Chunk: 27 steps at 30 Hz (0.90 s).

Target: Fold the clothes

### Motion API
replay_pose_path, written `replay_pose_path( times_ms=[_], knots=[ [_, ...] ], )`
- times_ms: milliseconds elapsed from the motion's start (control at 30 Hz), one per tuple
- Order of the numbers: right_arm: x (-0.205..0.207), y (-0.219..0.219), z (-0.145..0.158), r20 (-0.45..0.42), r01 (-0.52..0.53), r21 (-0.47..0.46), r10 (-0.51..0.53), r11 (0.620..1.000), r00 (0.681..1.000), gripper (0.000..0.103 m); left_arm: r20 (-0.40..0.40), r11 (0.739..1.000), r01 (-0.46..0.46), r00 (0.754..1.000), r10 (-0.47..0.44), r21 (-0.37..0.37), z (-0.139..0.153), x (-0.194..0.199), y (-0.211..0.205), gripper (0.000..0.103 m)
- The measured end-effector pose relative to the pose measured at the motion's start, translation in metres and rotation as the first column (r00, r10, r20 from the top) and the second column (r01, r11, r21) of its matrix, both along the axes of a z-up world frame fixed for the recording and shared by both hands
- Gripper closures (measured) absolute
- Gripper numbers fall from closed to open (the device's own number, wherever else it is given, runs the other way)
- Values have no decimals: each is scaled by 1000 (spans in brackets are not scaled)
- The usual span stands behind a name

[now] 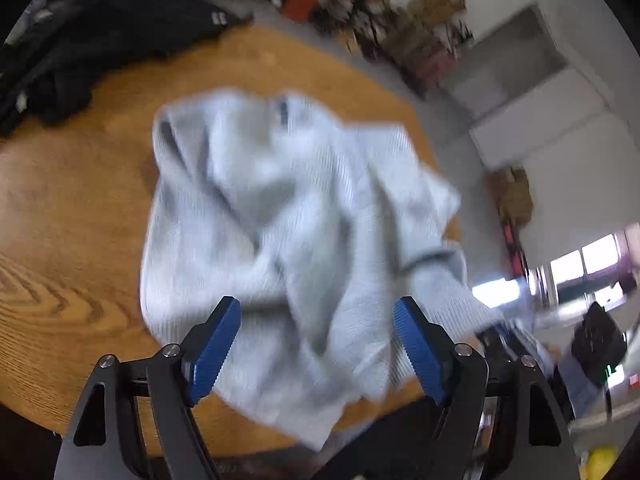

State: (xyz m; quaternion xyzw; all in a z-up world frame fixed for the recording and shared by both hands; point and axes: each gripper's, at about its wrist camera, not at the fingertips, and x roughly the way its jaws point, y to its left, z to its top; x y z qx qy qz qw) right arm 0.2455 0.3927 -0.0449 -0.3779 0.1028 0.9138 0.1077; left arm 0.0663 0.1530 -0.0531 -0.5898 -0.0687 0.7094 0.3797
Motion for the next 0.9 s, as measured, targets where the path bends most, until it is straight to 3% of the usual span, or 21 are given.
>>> replay_pose_path(
  times_ms=[133, 300, 333, 400, 533, 600, 633, 667, 700, 767, 900],
  knots=[
    [5, -10, -37, 100, -26, 1, 26, 1000, 995, 91, 153, 1000, 31, 988, -31, 2, -31, 13, 2, 24],
    [20, -4, -60, 131, -21, 0, 21, 1000, 991, 88, 119, 998, 49, 991, -53, 36, -26, 33, 26, 24],
    [22, -2, -60, 128, -26, -7, 26, 1000, 991, 87, 117, 999, 37, 992, -42, 40, -27, 33, 30, 25],
    [25, 3, -58, 121, -29, -11, 30, 1000, 992, 72, 130, 999, -3, 992, -3, 49, -33, 31, 37, 25],
    [36, 9, -59, 109, -30, -32, 34, 999, 993, 67, 200, 991, -113, 975, 97, 72, -40, 32, 42, 29],
    [39, 13, -59, 103, -28, -48, 33, 998, 994, 66, 195, 984, -160, 971, 142, 80, -43, 31, 41, 34],
    [41, 14, -59, 100, -27, -56, 33, 998, 994, 65, 187, 984, -162, 971, 147, 73, -43, 31, 44, 45],
    [43, 16, -59, 97, -27, -64, 33, 998, 995, 65, 183, 986, -156, 973, 143, 61, -45, 31, 48, 70],
    [44, 18, -59, 94, -26, -71, 32, 997, 995, 65, 179, 988, -149, 974, 137, 51, -46, 32, 51, 79],
    [48, 21, -59, 88, -24, -87, 32, 996, 996, 64, 169, 988, -139, 977, 127, 60, -43, 30, 52, 87],
    [52, 29, -58, 73, -11, -123, 20, 992, 997, 56, 106, 981, -187, 978, 181, 53, -34, 13, 21, 88]
  ],
)
